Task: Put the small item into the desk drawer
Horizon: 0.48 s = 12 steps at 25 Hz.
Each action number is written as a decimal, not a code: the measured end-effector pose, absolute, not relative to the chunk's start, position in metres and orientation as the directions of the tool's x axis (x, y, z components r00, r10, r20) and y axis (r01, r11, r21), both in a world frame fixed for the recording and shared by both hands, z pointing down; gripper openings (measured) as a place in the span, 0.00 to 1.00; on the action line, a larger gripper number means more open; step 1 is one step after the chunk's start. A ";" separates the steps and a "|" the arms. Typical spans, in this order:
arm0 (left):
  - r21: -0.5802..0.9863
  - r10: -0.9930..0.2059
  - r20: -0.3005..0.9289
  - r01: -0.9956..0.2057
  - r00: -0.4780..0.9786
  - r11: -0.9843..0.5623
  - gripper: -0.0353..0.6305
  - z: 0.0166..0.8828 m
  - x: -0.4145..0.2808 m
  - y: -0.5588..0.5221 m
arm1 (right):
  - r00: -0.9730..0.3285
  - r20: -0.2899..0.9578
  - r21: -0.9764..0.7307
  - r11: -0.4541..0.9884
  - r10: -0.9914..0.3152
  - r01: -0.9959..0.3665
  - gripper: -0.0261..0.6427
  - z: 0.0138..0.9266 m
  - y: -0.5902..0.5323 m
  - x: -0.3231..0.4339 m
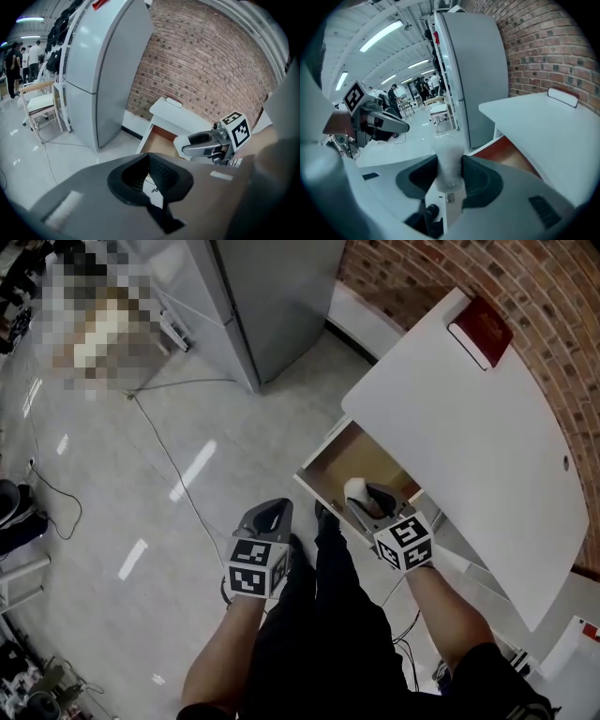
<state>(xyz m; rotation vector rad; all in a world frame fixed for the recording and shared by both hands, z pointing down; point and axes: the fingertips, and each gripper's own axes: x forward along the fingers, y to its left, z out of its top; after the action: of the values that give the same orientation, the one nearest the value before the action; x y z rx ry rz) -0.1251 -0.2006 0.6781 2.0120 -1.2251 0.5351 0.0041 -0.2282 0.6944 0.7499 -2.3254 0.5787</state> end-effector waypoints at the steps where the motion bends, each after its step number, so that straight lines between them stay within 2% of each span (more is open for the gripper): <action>1: 0.359 -0.588 0.662 -0.885 0.466 -0.297 0.07 0.686 -0.123 -0.203 | -0.639 0.681 -0.205 0.744 -0.359 -0.636 0.28 0.705 -0.230 0.005; 12: 0.412 -0.545 0.689 -0.877 0.477 -0.247 0.07 0.761 -0.123 -0.213 | -0.539 0.779 -0.140 0.748 -0.321 -0.648 0.28 0.805 -0.255 0.018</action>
<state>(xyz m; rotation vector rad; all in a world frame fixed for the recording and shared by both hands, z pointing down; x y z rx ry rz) -0.1231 -0.2128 0.7612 1.9281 -1.1818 0.5274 0.0180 -0.2545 0.8049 0.7250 -2.1669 0.5379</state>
